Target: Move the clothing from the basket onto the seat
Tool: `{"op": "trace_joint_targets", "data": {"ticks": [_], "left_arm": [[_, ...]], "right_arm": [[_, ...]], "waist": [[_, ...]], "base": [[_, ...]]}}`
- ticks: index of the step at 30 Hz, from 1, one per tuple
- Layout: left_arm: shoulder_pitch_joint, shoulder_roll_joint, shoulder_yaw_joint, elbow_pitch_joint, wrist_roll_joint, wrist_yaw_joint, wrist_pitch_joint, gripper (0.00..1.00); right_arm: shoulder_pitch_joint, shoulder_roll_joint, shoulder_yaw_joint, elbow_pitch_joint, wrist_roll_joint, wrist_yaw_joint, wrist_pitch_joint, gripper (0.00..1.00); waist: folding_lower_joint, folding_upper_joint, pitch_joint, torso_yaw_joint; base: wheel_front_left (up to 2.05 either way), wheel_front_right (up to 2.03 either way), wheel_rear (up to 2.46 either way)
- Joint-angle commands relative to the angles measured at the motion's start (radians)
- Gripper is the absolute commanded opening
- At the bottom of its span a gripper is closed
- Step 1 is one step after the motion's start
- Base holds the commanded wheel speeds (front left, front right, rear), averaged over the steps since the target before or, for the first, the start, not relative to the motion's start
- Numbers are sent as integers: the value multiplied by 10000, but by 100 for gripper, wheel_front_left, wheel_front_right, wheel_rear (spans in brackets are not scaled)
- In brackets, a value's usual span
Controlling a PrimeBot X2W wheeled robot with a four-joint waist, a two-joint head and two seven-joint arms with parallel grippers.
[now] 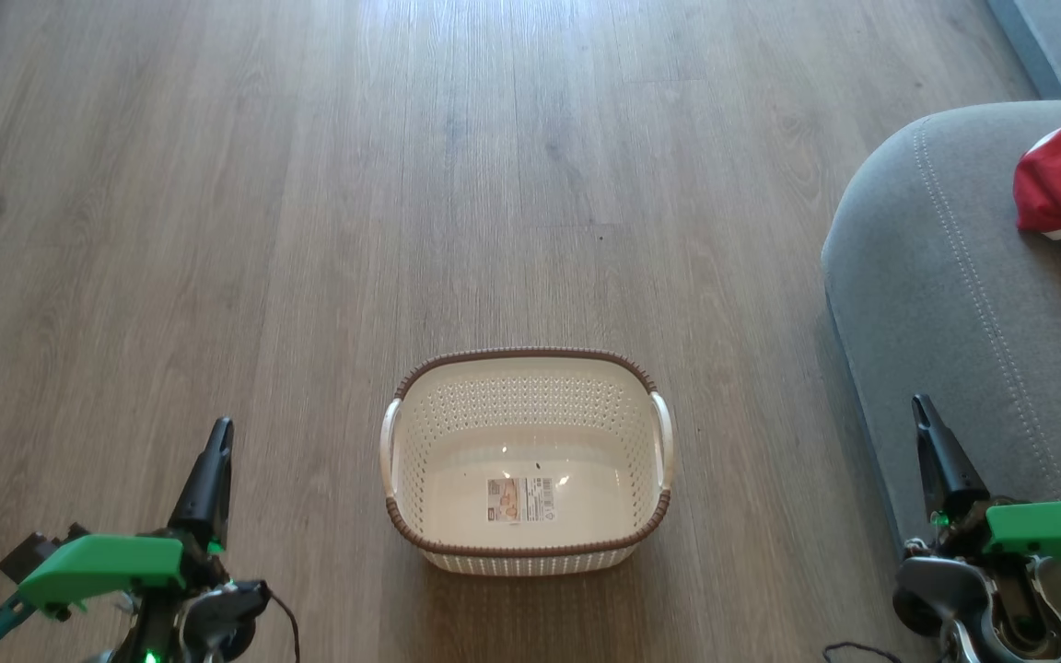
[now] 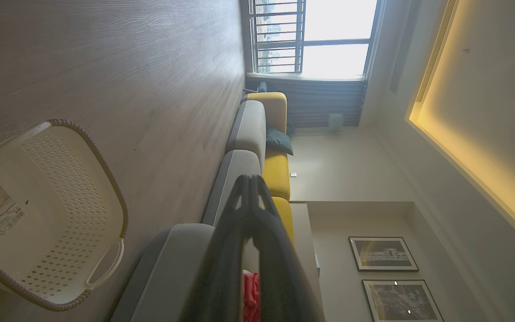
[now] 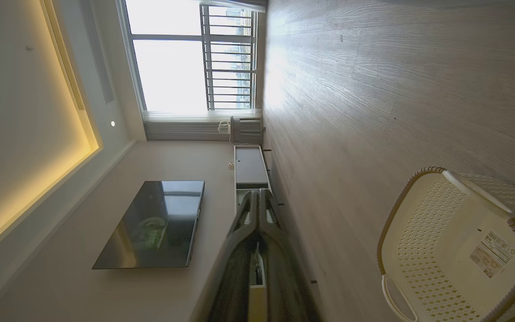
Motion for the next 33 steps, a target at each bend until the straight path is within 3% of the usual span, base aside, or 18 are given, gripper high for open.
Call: {"op": "trace_joint_targets", "data": {"ticks": [1,33], "left_arm": [[-480,74,363,-329,-62,-96,79,0],[-480,74,361,-330,-64,-96,77,0]], "right_arm": [[-538,-57,185,-321,16,0,108,0],[-544,-15,124,-318,-34,0,156,0]], "waist": [[0,0,0,0],[0,0,0,0]], "base": [[0,0,0],[0,0,0]]}}
